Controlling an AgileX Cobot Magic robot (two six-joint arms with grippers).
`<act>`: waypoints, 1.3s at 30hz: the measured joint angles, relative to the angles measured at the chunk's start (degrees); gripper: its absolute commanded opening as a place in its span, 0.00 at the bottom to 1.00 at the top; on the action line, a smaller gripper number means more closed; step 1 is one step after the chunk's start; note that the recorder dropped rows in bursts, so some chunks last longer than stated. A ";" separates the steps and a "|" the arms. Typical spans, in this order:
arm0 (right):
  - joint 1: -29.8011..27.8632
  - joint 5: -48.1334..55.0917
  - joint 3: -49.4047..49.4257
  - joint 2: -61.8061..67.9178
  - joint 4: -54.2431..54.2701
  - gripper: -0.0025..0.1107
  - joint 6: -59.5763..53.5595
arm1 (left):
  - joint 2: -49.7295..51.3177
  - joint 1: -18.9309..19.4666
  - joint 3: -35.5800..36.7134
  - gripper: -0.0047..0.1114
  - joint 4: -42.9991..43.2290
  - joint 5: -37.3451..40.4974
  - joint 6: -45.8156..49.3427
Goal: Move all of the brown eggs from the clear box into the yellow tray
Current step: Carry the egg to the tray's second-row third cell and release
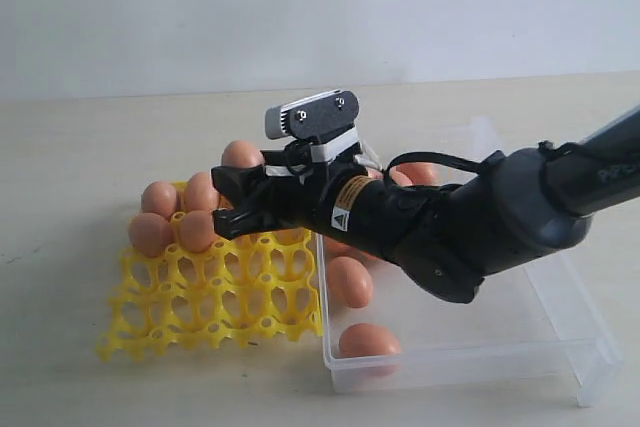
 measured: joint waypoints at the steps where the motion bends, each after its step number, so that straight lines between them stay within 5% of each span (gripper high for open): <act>1: 0.00 -0.31 -0.69 1.24 0.00 0.02 1.71 | 0.00 0.00 0.00 0.04 0.00 0.00 0.00; 17: 0.00 0.22 -6.39 8.40 -2.47 0.03 13.60 | 0.00 0.00 0.00 0.04 0.00 0.00 0.00; 29: 0.00 0.44 -6.84 8.40 -2.57 0.55 13.83 | 0.00 0.00 0.00 0.04 0.00 0.00 0.00; 35: 0.00 0.44 -6.84 8.40 -2.57 0.56 13.83 | 0.00 0.00 0.00 0.04 0.00 0.00 0.00; 39: 0.00 0.44 -6.84 8.40 -2.57 0.47 13.50 | 0.00 0.00 0.00 0.04 0.00 0.00 0.00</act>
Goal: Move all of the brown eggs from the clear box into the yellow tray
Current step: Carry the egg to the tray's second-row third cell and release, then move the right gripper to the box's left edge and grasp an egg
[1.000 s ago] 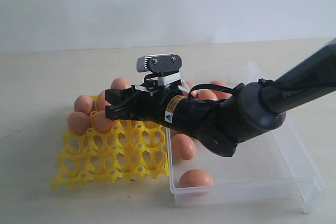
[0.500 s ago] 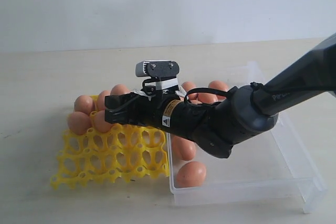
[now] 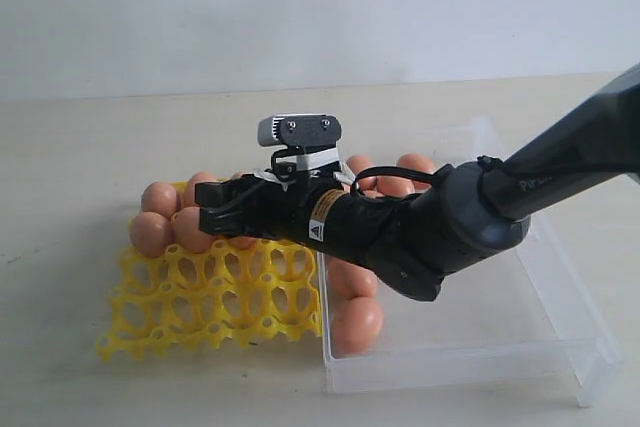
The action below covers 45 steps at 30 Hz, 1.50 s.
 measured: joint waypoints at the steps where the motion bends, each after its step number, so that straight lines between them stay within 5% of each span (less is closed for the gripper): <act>1: 0.00 0.11 0.00 -0.34 0.00 0.42 0.00 | 0.00 0.00 0.00 0.04 0.00 0.00 0.00; 7: 0.00 10.03 0.00 -11.09 0.00 0.03 -2.21 | 0.00 0.00 0.00 0.04 0.00 0.00 0.00; 14: -0.12 54.96 -4.62 -27.59 -0.21 0.02 -18.62 | 0.00 0.00 0.00 0.04 0.00 0.00 0.00; 20: -1.83 85.31 -6.39 -30.61 2.52 0.09 -19.04 | 0.00 0.00 0.00 0.04 0.00 0.00 0.00; 25: -3.08 87.27 -5.43 -30.61 7.58 0.30 -20.75 | 0.00 0.00 0.00 0.04 0.00 0.00 0.00; 30: -3.08 87.02 -4.48 -29.49 8.20 0.50 -45.62 | 0.00 0.00 0.00 0.04 0.00 0.00 0.00; 37: -3.08 85.95 -4.00 -27.03 8.33 0.52 -75.36 | 0.00 0.00 0.00 0.04 0.00 0.00 0.00; 45: -3.54 78.80 2.04 -25.55 8.33 0.52 -88.80 | 0.00 0.00 0.00 0.04 0.00 0.00 0.00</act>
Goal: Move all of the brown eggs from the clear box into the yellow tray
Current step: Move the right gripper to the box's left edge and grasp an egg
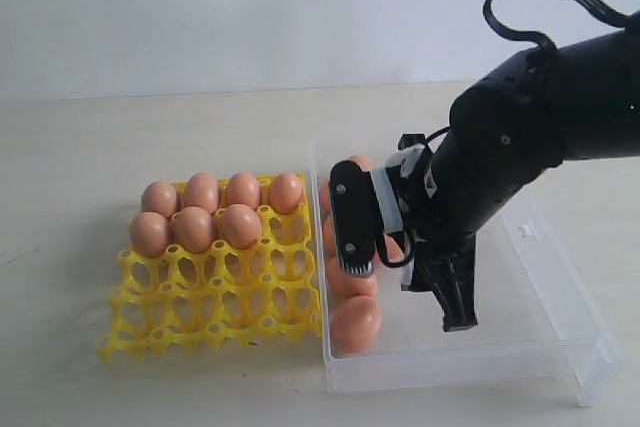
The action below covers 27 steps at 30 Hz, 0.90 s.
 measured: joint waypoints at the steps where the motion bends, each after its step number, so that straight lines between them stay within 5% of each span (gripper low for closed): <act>1: -0.09 -0.60 0.64 0.22 0.00 0.52 -1.50 | 0.00 0.00 0.00 0.04 0.00 0.00 0.00; 11: -0.42 -11.26 1.66 2.07 0.25 0.52 -5.40 | 0.00 0.00 0.00 0.04 0.00 0.00 0.00; 27: -2.26 -11.87 -4.88 11.99 0.37 0.52 -5.60 | 0.00 0.00 0.00 0.04 0.00 0.00 0.00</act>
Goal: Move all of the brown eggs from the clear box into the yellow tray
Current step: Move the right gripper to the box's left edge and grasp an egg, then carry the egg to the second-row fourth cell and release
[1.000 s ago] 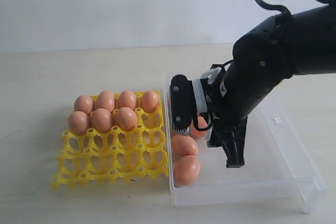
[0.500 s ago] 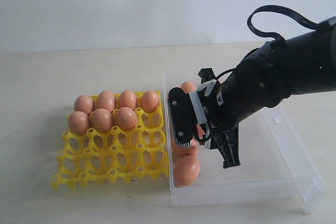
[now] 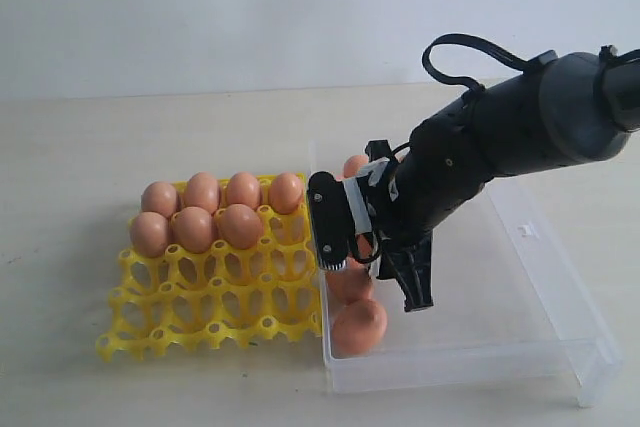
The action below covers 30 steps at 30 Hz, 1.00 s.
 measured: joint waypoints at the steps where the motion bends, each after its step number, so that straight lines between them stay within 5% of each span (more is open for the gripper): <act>1: -0.25 0.00 -0.11 0.26 0.00 0.50 0.00 | 0.00 0.00 0.00 0.04 0.00 0.00 0.00; 3: -0.75 0.40 -0.11 0.62 0.00 0.37 0.11 | 0.00 0.00 0.00 0.04 0.00 0.00 0.00; 6: -1.27 0.80 -0.11 0.85 0.00 0.03 0.22 | 0.00 0.00 0.00 0.04 0.00 0.00 0.00; 12: -1.48 1.25 -0.11 -0.34 0.59 0.02 3.83 | 0.00 0.00 0.00 0.04 0.00 0.00 0.00; 18: -1.74 -25.31 6.95 -11.98 13.52 0.02 30.10 | 0.00 0.00 0.00 0.04 0.00 0.00 0.00; 25: -1.52 -45.17 9.88 -9.52 -12.19 0.02 75.73 | 0.00 0.00 0.00 0.04 0.00 0.00 0.00; 30: -1.30 -56.90 9.88 -5.00 -20.44 0.02 87.32 | 0.00 0.00 0.00 0.04 0.00 0.00 0.00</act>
